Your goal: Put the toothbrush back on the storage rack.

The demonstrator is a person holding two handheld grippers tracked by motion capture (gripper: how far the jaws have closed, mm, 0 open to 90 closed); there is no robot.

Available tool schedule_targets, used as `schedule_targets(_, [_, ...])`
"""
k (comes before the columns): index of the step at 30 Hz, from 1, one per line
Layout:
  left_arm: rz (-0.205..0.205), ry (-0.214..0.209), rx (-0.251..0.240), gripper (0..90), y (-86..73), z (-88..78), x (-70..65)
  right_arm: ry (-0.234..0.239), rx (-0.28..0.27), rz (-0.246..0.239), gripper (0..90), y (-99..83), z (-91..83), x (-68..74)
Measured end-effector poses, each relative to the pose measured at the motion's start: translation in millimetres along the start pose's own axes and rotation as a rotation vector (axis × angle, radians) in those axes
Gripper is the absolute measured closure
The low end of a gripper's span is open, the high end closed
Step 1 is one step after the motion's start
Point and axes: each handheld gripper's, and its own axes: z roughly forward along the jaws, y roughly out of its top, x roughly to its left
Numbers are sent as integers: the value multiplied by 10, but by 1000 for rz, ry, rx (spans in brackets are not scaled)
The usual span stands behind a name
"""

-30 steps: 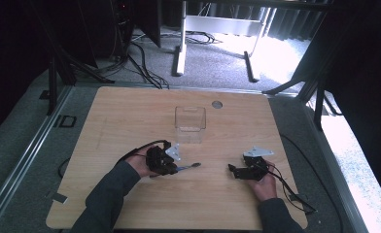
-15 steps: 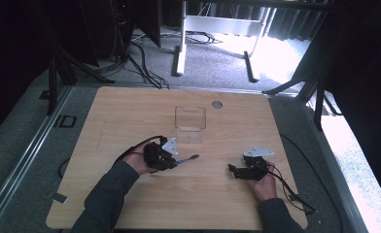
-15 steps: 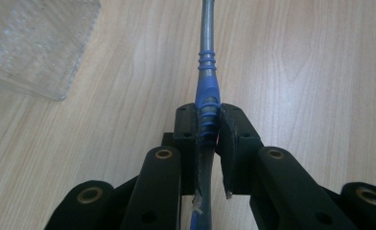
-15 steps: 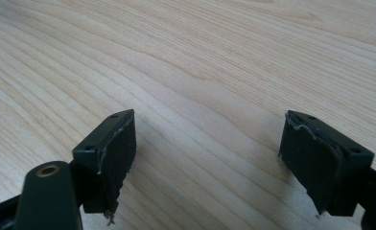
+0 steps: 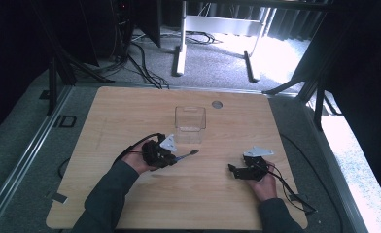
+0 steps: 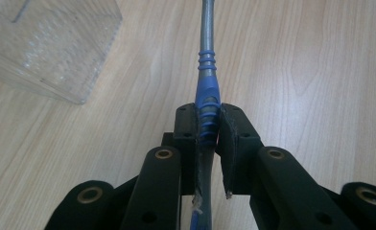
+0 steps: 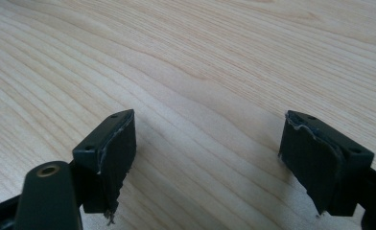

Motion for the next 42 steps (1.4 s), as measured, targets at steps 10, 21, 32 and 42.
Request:
schedule_targets(10, [-22, 24, -26, 788, 1, -38, 11, 0, 0, 1, 200, 0, 0, 0])
schedule_targets(21, [-54, 54, -49, 788, -31, -82, 14, 0, -1, 2, 200, 0, 0, 1])
schedule_targets(32, [-86, 76, -82, 788, -33, -130, 13, 0, -1, 2, 200, 0, 0, 1])
schedule_targets(42, [-100, 87, -102, 788, -39, -146, 7, 0, -1, 2, 200, 0, 0, 1])
